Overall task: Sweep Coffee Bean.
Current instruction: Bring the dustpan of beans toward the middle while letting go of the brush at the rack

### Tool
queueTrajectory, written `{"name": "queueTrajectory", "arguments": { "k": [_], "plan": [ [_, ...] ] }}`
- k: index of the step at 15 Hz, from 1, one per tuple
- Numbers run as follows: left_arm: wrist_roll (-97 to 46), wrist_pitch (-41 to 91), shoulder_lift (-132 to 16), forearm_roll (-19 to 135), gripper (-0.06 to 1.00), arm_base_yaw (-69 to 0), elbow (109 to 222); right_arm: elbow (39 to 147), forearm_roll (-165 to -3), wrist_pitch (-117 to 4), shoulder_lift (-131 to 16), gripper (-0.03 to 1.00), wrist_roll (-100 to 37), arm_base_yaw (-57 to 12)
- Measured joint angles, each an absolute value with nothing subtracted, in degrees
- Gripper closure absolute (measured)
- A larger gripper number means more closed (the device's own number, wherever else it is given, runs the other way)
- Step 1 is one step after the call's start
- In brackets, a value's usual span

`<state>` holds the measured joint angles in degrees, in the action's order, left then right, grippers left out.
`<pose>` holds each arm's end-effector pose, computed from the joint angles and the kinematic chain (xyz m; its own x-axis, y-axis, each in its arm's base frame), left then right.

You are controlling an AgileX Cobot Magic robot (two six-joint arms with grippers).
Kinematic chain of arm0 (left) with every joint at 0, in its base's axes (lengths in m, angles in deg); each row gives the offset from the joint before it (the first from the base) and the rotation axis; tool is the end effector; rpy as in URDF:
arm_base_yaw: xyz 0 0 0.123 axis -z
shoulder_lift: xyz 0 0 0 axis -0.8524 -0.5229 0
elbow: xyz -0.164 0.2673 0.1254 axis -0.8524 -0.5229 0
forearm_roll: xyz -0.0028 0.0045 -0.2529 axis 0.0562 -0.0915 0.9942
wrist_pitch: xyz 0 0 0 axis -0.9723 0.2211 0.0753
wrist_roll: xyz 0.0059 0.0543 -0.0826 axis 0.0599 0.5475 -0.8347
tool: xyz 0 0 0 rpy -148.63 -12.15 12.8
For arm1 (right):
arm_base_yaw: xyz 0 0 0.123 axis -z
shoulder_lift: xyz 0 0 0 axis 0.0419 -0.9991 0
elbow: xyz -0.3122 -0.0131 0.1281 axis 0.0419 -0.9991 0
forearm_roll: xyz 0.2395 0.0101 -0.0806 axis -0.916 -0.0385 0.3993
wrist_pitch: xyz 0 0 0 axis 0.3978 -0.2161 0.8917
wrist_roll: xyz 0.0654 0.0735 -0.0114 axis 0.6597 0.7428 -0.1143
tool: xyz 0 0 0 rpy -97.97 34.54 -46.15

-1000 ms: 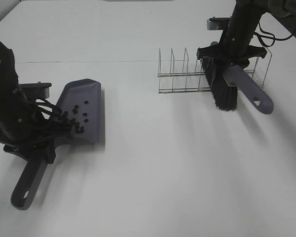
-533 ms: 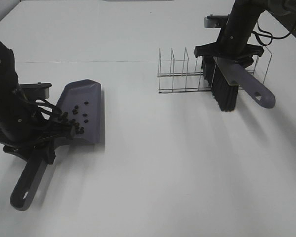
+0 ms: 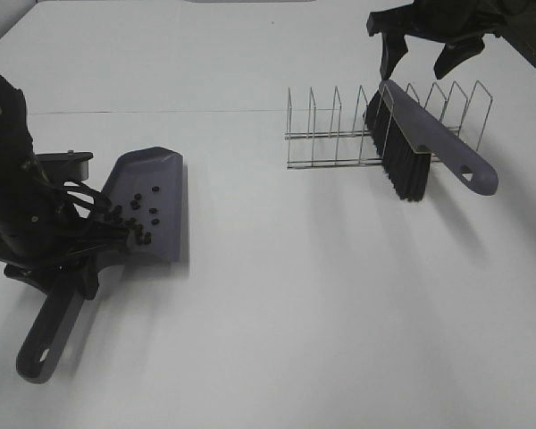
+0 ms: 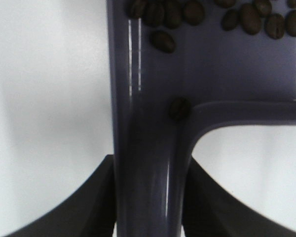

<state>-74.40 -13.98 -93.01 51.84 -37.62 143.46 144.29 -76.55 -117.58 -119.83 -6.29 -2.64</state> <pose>0.3112 -0.1278 0.1659 -0.9999 0.0142 0.0008 0.0140 0.9957 -0.0919 0.5508 0.0487 0.2635 -0.9351 -0.0415 -0.3518 -0.0497 0.9987 0.0143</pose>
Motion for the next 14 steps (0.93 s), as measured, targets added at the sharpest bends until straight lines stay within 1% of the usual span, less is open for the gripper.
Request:
{"name": "queueTrajectory", "arguments": {
  "k": [3,8,9,10,14],
  "plan": [
    [-74.4,-14.03,-92.84,51.84,0.61,-37.62,143.46,143.03,-76.89,-117.24,-114.67,0.25,-5.89,-2.64],
    [-75.03,-13.98,-87.22,51.84,0.61,-37.62,143.46,135.53,-77.18,-117.24,-104.82,0.25,-5.83,-2.64],
    [-75.49,-13.98,-86.13,51.84,0.61,-37.62,143.46,132.83,-77.12,-117.24,-102.24,0.25,-6.57,-2.64],
    [-75.78,-13.86,-85.67,51.84,0.61,-37.62,143.46,127.28,-77.07,-117.24,-96.97,0.25,-7.61,-2.64],
    [-75.89,-11.91,-87.39,52.76,0.61,-37.62,143.46,113.3,-76.55,-116.09,-85.39,0.25,-7.84,-2.64]
  ]
}}
